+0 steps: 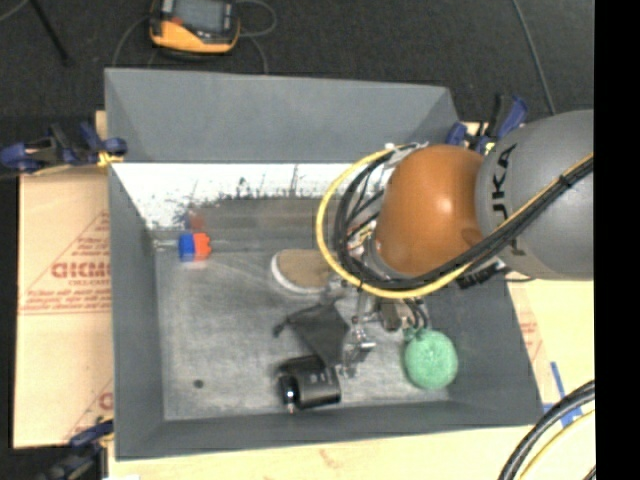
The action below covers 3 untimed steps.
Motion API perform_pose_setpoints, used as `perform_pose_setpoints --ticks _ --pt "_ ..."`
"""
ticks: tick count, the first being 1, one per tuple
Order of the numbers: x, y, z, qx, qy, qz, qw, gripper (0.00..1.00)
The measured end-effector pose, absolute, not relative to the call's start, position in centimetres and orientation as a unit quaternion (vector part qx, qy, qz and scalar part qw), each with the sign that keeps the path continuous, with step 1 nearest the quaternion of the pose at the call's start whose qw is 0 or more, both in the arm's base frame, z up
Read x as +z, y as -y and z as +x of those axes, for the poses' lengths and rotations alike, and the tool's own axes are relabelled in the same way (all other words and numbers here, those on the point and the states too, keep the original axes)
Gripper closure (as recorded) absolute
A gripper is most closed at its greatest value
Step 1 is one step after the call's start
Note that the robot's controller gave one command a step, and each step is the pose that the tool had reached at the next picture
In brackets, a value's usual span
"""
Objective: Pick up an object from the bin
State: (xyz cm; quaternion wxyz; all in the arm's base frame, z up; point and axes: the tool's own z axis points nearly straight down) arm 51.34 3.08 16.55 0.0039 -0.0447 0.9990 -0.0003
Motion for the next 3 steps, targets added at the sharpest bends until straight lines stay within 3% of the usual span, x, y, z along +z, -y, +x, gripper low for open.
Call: perform_pose_setpoints --ticks 1,2,3 --pt "8.48 -3.82 52.62 0.0 -0.987 -0.158 -0.01 0.0" --pt "9.24 -3.88 52.63 0.001 -0.988 -0.157 0.0 0.0" --pt "8.73 -3.48 53.29 0.0 -0.978 -0.207 -0.01 0.0"
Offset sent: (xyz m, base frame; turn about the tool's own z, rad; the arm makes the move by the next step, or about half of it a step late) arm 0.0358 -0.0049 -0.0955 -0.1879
